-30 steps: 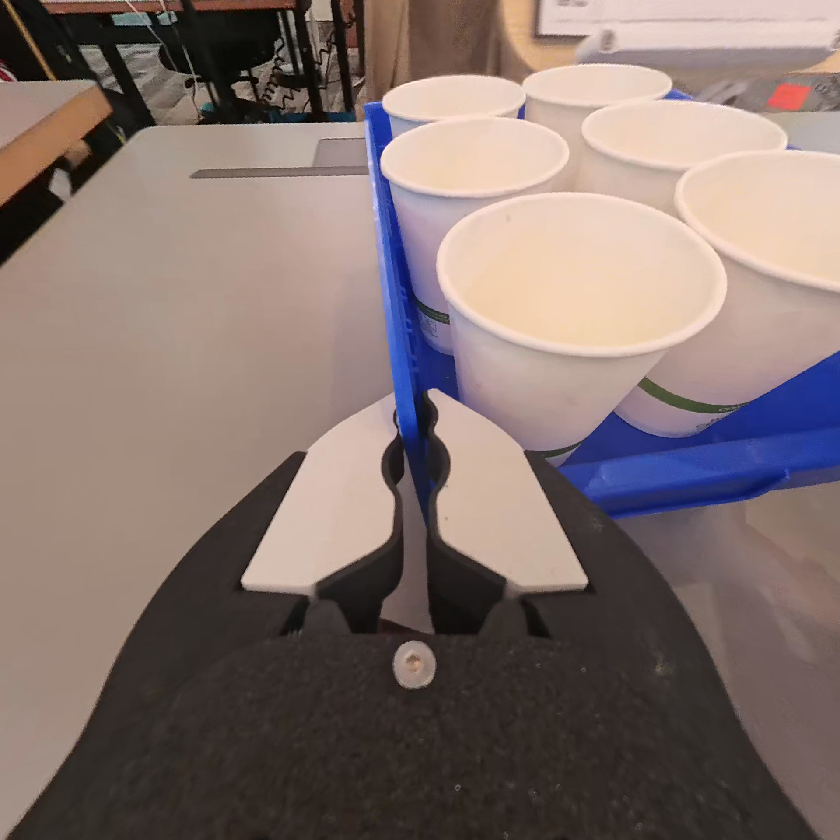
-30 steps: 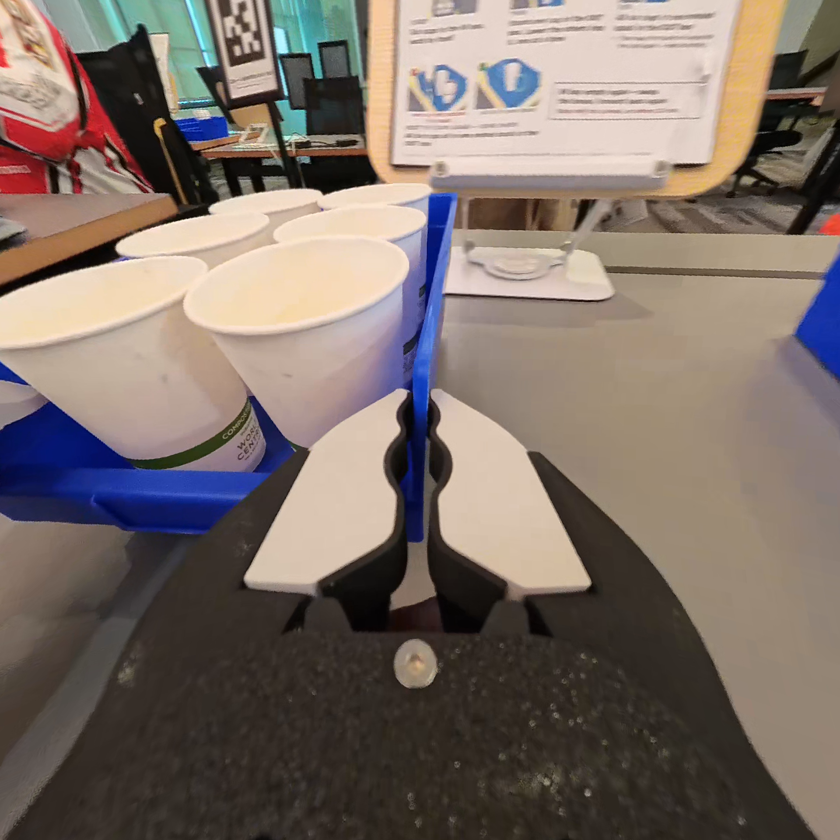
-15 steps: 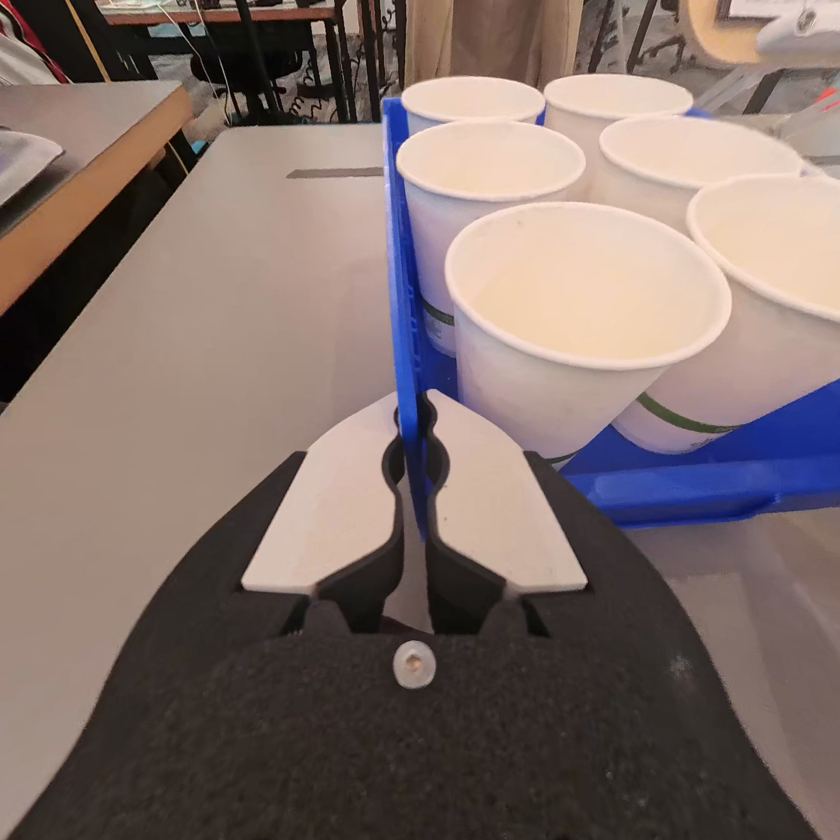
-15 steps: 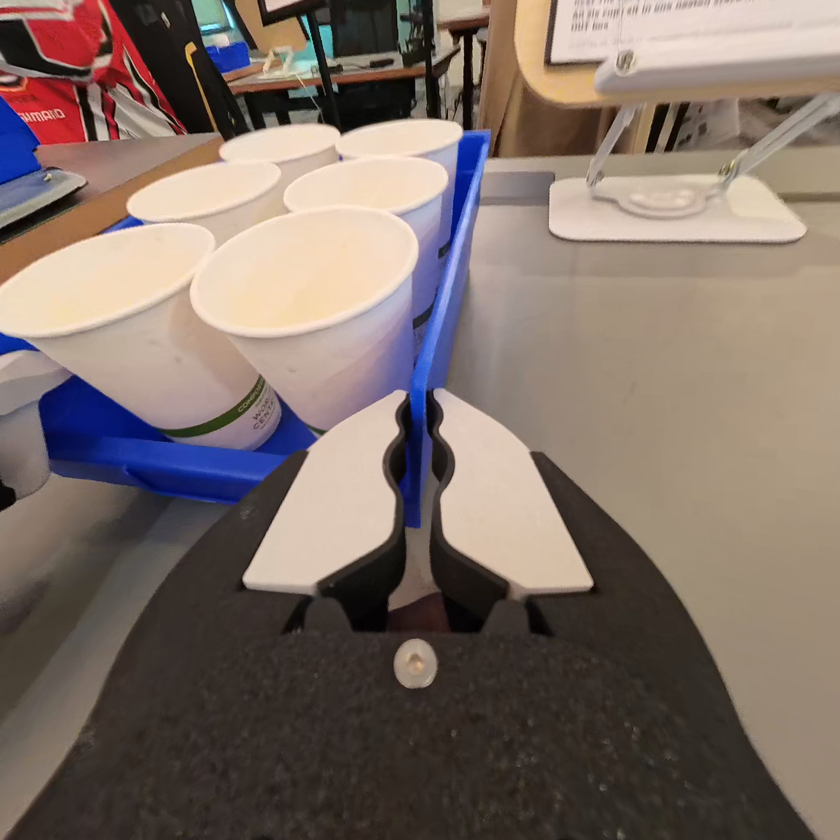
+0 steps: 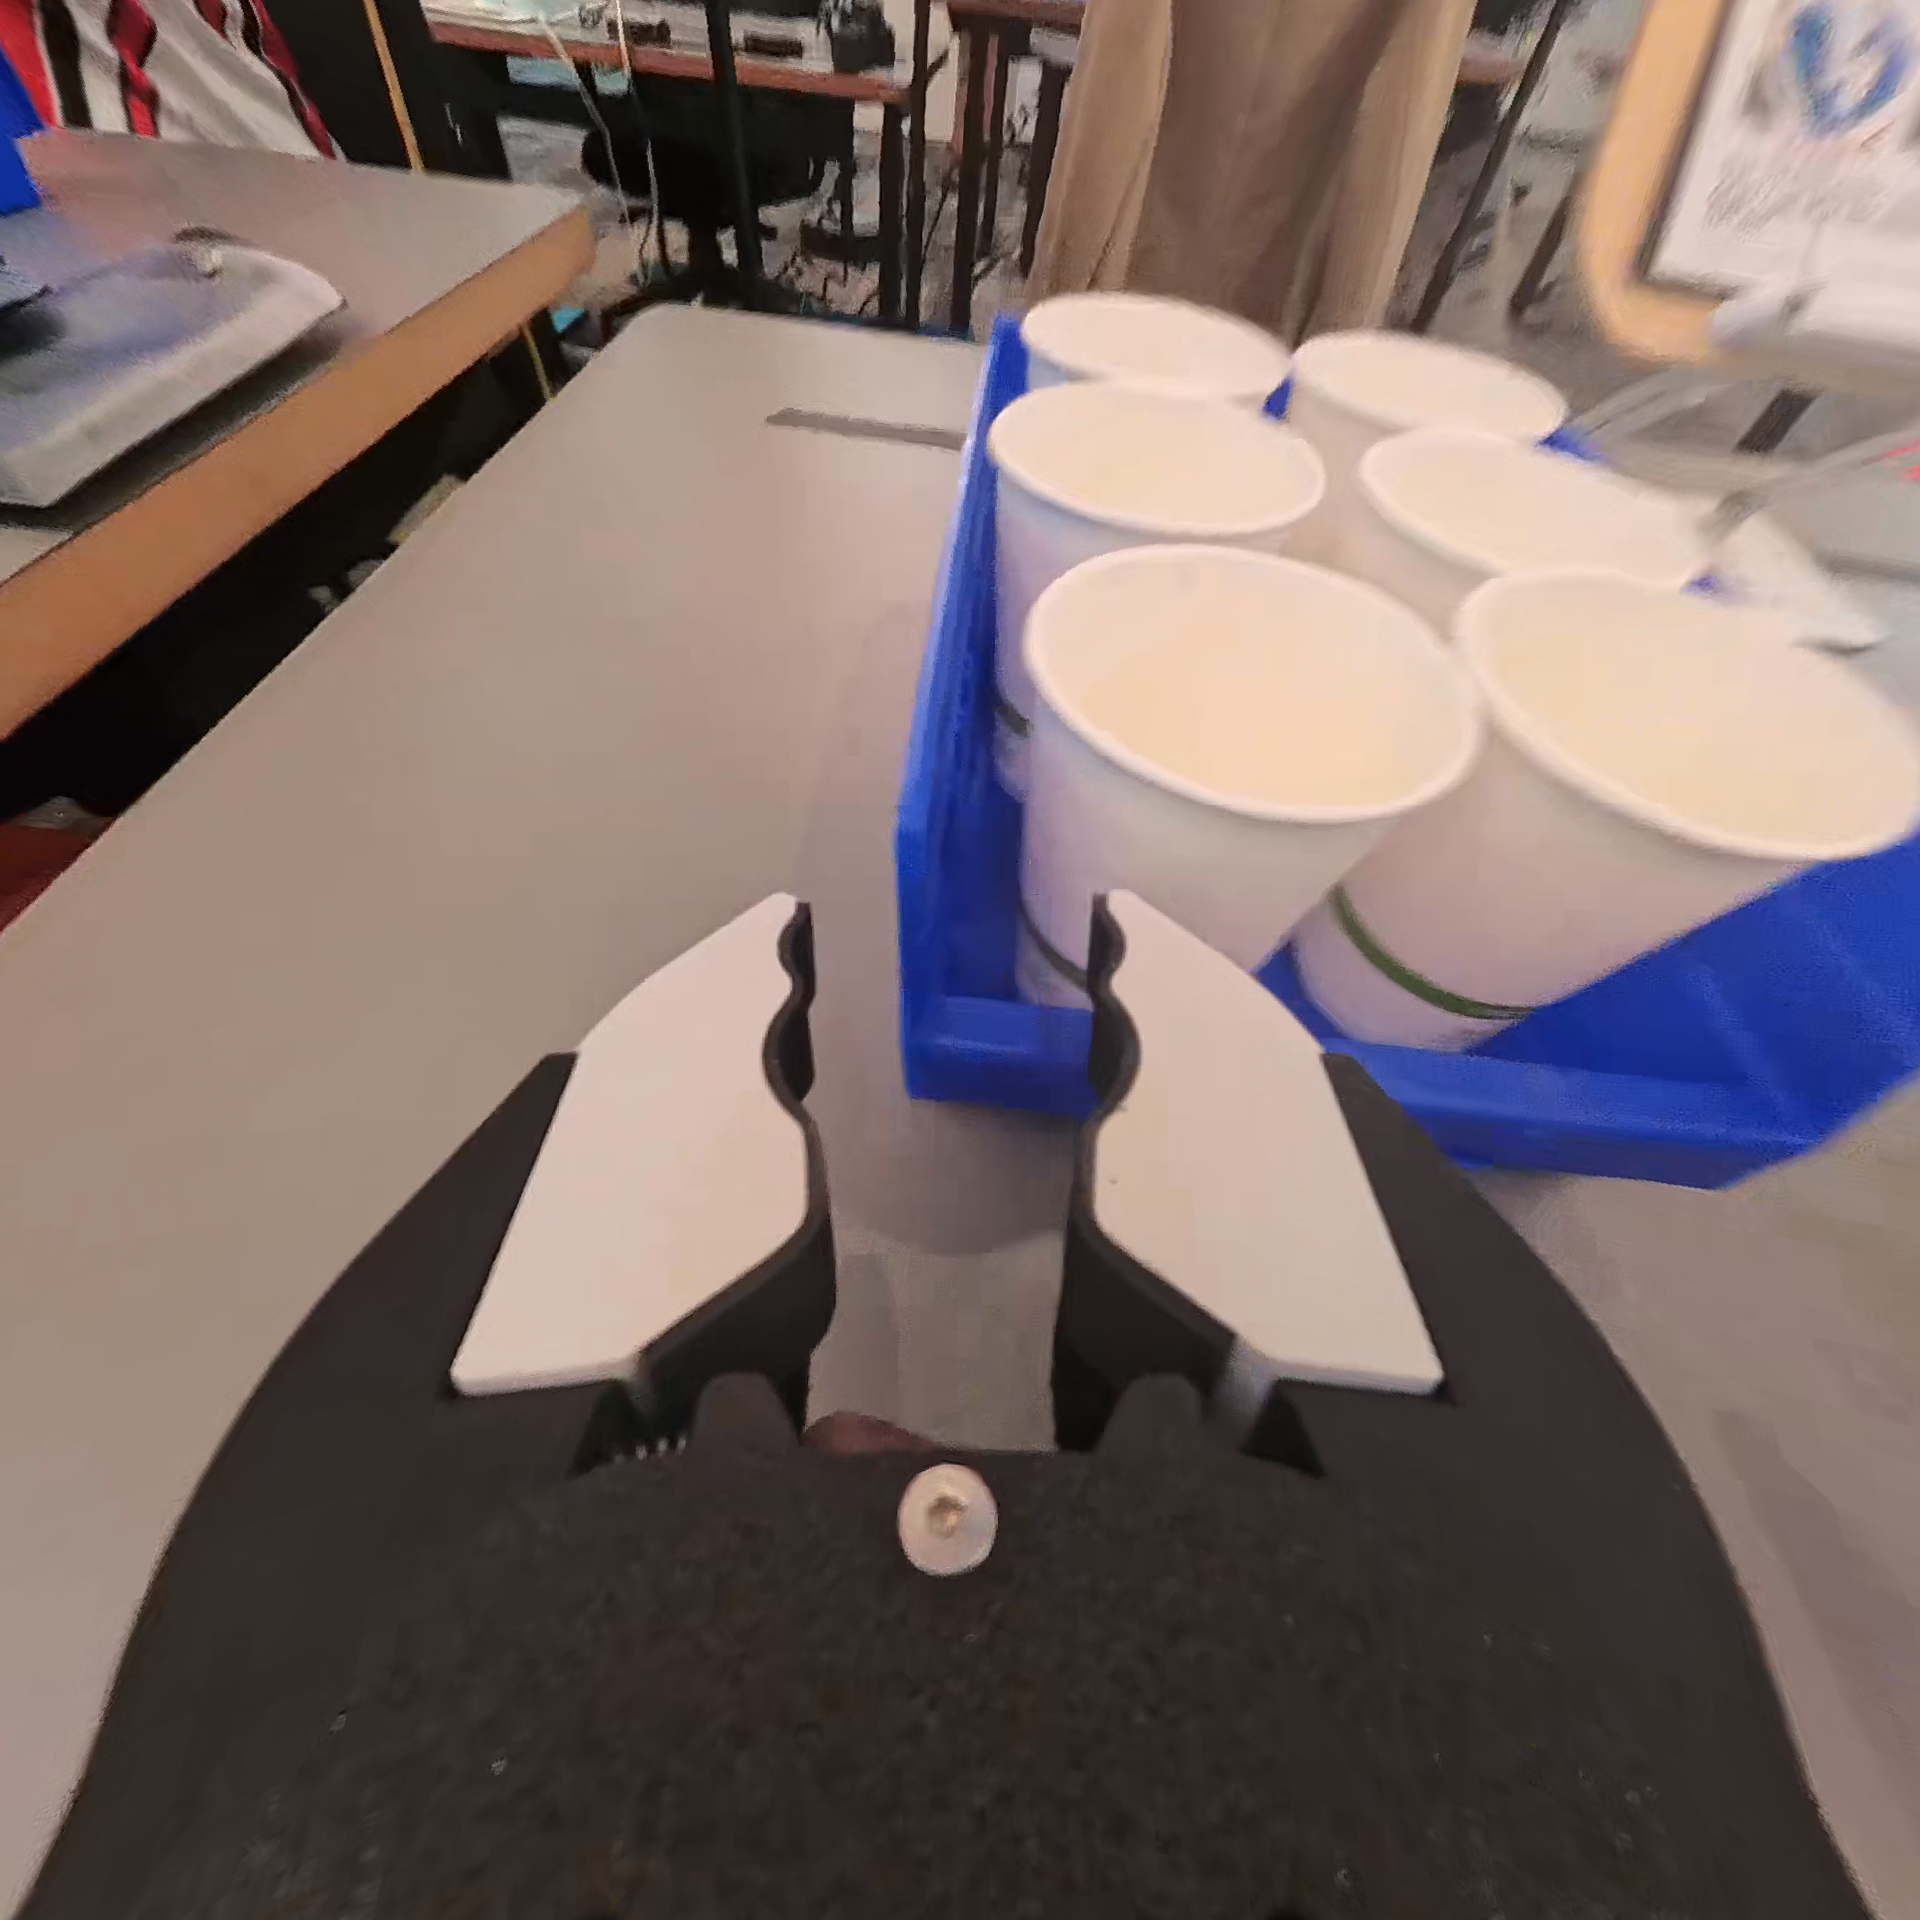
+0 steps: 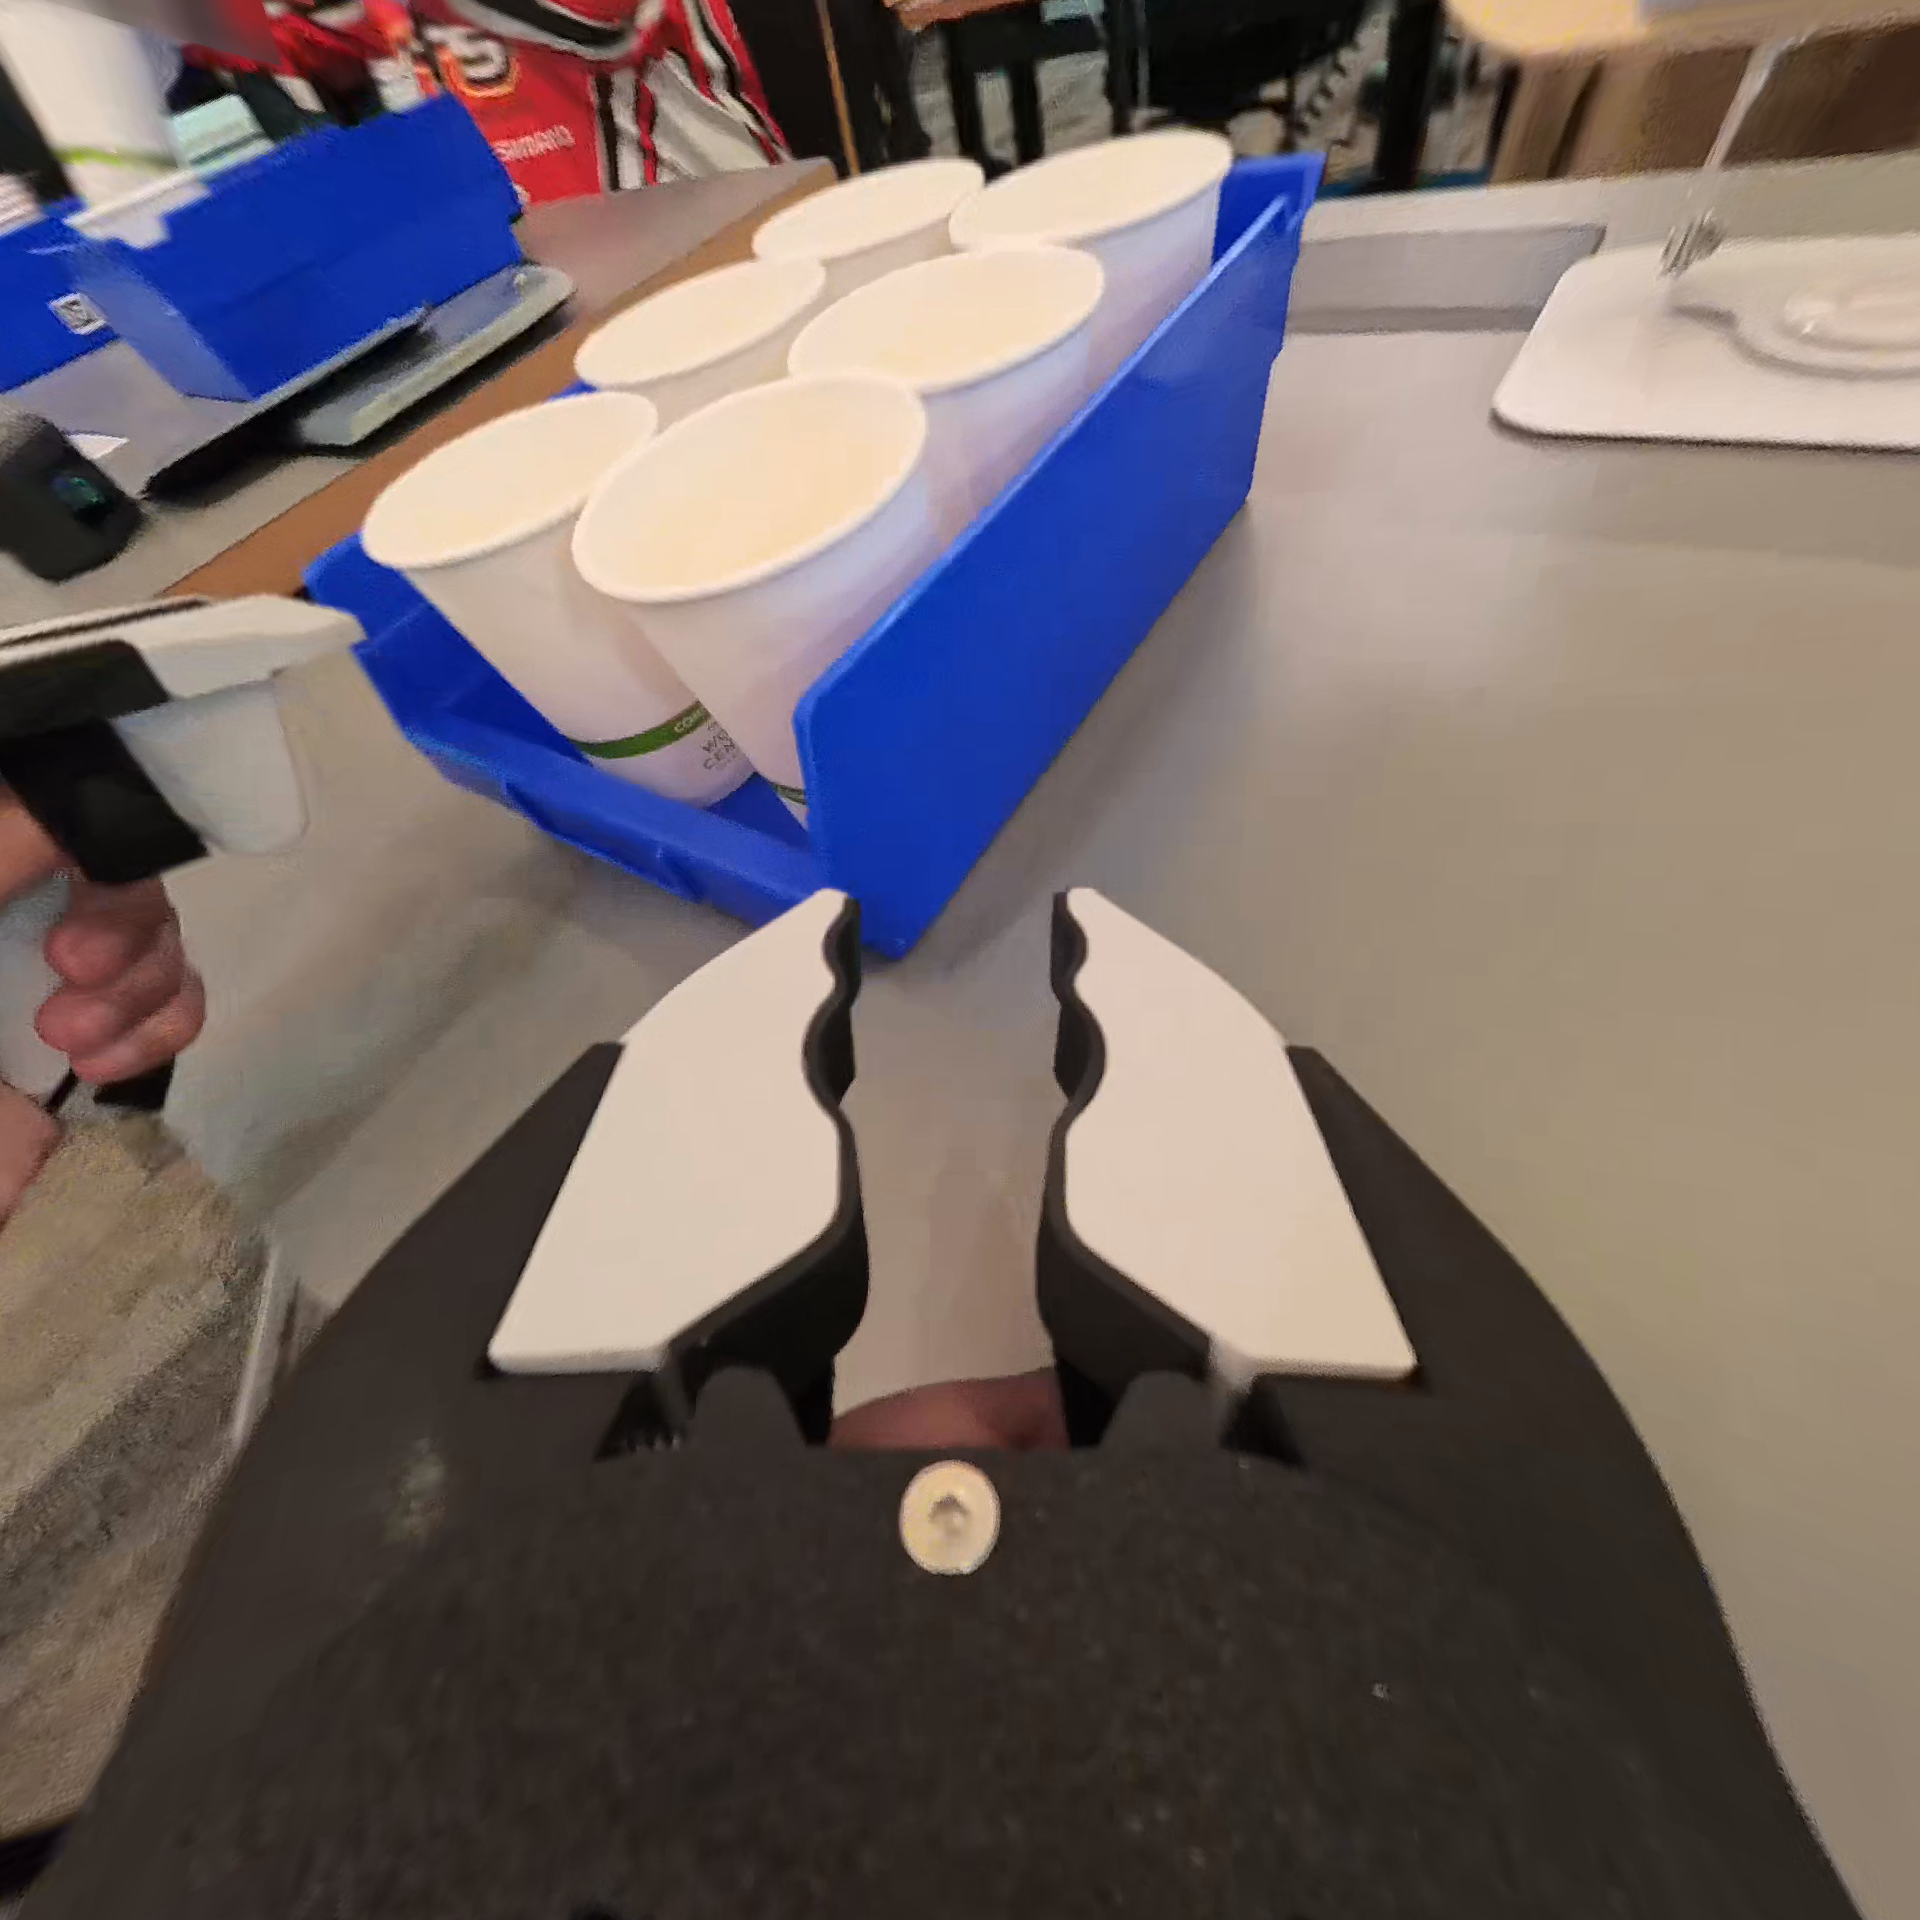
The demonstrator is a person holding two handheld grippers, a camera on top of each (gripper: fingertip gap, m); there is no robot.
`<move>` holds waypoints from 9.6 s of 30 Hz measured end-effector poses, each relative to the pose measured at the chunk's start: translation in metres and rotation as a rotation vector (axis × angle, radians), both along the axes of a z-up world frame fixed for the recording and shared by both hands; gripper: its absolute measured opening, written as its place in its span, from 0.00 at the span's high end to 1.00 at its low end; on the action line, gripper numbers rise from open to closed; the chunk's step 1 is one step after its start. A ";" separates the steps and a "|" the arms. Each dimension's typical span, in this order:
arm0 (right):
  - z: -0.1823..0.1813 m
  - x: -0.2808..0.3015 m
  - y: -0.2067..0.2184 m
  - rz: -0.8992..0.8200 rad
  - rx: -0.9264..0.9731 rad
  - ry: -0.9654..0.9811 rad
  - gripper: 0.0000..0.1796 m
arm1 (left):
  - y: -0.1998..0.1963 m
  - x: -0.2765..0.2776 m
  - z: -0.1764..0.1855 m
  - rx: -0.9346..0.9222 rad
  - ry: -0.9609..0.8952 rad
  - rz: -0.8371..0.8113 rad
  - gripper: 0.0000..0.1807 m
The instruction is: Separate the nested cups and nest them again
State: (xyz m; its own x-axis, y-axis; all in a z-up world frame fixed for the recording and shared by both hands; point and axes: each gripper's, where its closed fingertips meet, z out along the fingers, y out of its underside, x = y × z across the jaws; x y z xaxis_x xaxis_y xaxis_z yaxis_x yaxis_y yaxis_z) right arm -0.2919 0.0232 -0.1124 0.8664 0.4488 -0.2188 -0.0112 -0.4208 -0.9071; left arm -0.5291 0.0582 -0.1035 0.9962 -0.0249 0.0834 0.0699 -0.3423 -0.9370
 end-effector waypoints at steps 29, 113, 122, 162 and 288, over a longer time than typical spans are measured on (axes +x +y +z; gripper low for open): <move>0.005 0.307 -0.118 -0.173 0.282 -0.089 0.71 | -0.101 0.245 -0.016 0.107 -0.041 -0.315 0.68; 0.085 0.211 -0.075 0.762 0.229 -0.285 0.48 | -0.117 0.417 0.078 0.041 0.163 -1.544 0.53; 0.089 0.264 -0.067 0.492 0.251 -0.209 0.48 | -0.080 0.306 0.047 0.214 -0.004 -0.546 0.59; 0.002 0.492 0.104 -0.488 -0.172 -0.380 0.46 | -0.091 0.318 0.000 0.093 0.098 -0.567 0.61; 0.147 0.474 0.061 -0.503 0.167 -0.184 0.50 | -0.097 0.307 0.019 0.145 0.019 -0.515 0.60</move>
State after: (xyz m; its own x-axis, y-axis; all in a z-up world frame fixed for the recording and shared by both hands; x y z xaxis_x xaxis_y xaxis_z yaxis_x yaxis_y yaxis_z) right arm 0.1818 0.0838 0.0341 0.9999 -0.0141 -0.0053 -0.0087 -0.2549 -0.9669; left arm -0.2222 -0.0392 -0.0848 0.8534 -0.5206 0.0251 -0.0898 -0.1944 -0.9768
